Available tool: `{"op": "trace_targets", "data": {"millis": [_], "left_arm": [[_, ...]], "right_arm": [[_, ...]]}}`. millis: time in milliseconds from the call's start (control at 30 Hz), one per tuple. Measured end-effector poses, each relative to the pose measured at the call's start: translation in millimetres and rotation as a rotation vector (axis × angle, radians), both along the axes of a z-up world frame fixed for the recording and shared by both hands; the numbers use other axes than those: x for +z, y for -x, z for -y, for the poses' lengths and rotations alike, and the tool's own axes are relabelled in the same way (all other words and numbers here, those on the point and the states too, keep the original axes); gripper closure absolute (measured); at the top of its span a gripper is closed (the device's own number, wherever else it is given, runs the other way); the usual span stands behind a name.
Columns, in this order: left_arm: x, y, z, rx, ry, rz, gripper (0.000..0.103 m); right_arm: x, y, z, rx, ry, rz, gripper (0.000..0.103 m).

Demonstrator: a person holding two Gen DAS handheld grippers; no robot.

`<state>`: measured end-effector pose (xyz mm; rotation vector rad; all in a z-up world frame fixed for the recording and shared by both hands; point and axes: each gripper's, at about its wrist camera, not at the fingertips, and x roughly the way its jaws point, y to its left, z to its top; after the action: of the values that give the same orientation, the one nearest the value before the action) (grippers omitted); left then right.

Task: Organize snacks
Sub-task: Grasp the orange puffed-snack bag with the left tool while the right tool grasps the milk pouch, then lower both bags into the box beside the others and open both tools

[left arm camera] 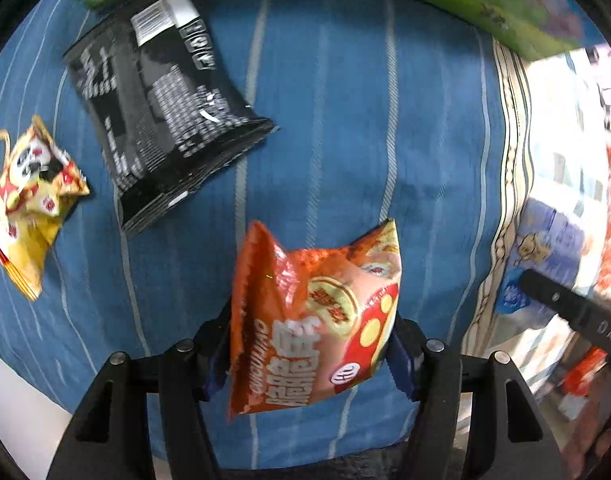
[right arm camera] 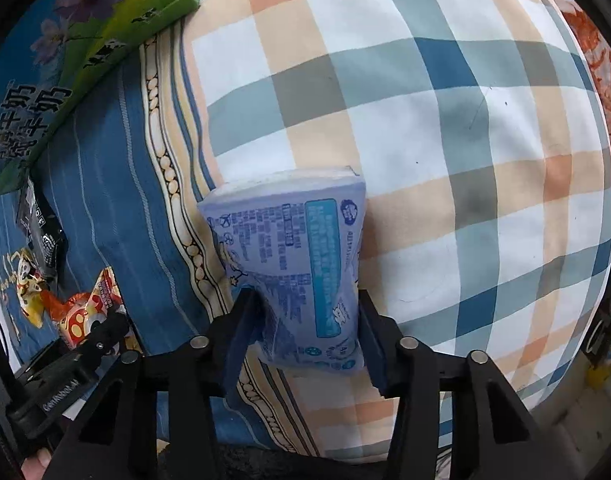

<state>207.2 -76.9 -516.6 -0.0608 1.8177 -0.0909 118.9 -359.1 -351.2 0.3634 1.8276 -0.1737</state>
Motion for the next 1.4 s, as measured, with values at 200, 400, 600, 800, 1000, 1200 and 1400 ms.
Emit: {"op": "trace_targets", "data": {"millis": [200,400,600,800,1000,1200,1400], "left_arm": [[21.0,6.9,26.9,-0.039,-0.035,0.059,0.047],[72.0,17.0,27.3,-0.020,-0.066,0.168,0.047],[135.2,19.9,29.2,-0.016,-0.046,0.284,0.047],[205.2,2.5,10.7,0.002,-0.006,0.382,0.047],[238.3,-31.0,-10.6,0.022,0.039,0.438,0.047],[247.1,-76.4,-21.1,0.037,0.051,0.476,0.047],[251.5,-127.0,-33.0,0.038,0.034,0.497,0.047]], "right_arm": [[11.2,-4.2,-20.9,0.045,0.023,0.019,0.068],[42.8,-4.6,-39.8,0.120,0.031,0.073,0.071],[92.1,-6.0,-53.7,0.169,0.001,0.157,0.071],[151.4,-3.5,-57.9,0.215,-0.040,0.253,0.072],[193.2,-34.0,-79.6,0.222,-0.102,0.332,0.072],[220.1,-71.6,-86.4,0.209,-0.136,0.393,0.072],[226.6,-129.5,-84.0,0.197,-0.131,0.430,0.072]]}}
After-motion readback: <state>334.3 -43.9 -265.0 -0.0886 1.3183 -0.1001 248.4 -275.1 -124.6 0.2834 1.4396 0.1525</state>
